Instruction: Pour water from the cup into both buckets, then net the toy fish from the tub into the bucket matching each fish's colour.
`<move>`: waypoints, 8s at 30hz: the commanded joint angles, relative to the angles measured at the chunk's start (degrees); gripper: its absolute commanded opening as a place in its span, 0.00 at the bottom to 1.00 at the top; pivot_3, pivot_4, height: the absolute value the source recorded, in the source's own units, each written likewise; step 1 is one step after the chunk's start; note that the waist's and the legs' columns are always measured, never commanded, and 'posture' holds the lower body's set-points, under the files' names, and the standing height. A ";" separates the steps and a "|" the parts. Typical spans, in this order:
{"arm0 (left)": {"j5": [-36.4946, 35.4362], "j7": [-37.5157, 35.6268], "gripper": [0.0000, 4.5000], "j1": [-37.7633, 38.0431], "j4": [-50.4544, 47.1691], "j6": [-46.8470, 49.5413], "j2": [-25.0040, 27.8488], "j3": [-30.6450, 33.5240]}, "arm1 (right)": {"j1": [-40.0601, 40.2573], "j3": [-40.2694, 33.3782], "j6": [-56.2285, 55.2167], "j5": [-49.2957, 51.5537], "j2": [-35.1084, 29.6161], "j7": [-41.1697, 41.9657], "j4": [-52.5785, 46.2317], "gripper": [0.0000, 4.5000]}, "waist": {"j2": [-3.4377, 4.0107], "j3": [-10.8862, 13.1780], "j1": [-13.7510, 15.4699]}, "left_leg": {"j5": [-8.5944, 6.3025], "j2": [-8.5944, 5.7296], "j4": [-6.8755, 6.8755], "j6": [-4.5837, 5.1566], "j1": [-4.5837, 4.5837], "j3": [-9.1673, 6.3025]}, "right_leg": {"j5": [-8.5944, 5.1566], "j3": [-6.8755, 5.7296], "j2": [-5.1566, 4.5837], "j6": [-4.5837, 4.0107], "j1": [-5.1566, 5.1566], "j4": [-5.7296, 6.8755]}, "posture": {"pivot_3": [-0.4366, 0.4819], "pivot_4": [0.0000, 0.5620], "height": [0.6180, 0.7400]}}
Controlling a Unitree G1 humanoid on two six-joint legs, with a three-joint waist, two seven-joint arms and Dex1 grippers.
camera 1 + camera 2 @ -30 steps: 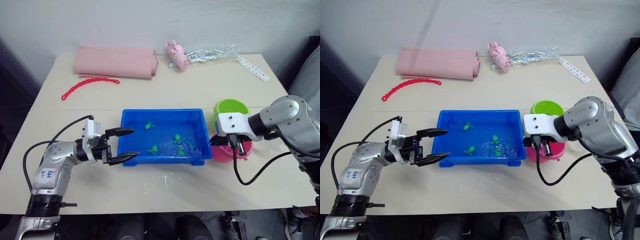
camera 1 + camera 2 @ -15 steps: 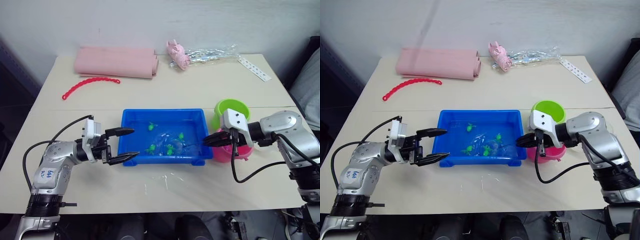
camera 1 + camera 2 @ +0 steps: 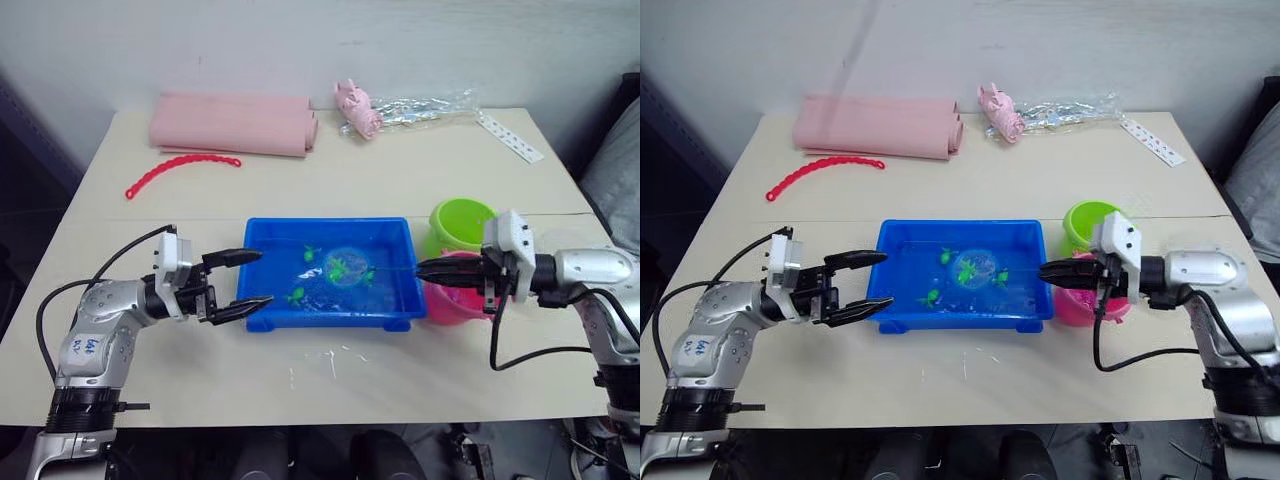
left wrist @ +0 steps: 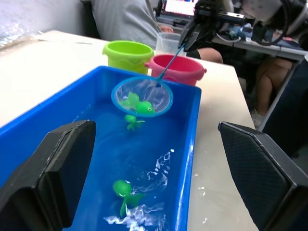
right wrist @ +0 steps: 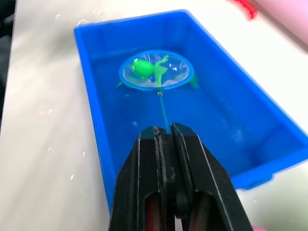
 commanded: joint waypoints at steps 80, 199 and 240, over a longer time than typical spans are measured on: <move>3.90 -0.54 0.99 -6.01 5.06 -1.49 0.95 -0.66 | 0.29 8.12 -47.96 -19.06 -22.97 -17.72 5.99 0.00 | 0.02 0.04 -0.61 | 0.04 0.02 0.02 -0.01 0.12 0.18 | 0.00 0.14 0.06 0.01 0.04 -0.01 | 0.48 0.27 1.00; 1.70 -0.32 0.99 -6.71 3.51 -1.47 -0.58 1.24 | -9.64 14.65 -40.48 -13.73 -19.74 -13.85 7.33 0.00 | 0.01 0.10 -0.11 | 0.02 0.06 0.09 0.01 0.12 0.12 | 0.00 0.10 0.06 0.02 0.05 0.01 | 0.48 0.27 1.00; 3.44 -3.02 0.99 2.08 0.82 -5.77 1.78 -2.40 | -25.48 26.47 -14.56 -20.34 -5.93 15.99 11.19 0.00 | 0.00 0.12 -0.29 | 0.00 0.02 0.07 0.01 0.03 0.04 | 0.00 0.05 -0.01 0.01 -0.03 0.03 | 0.48 0.27 1.00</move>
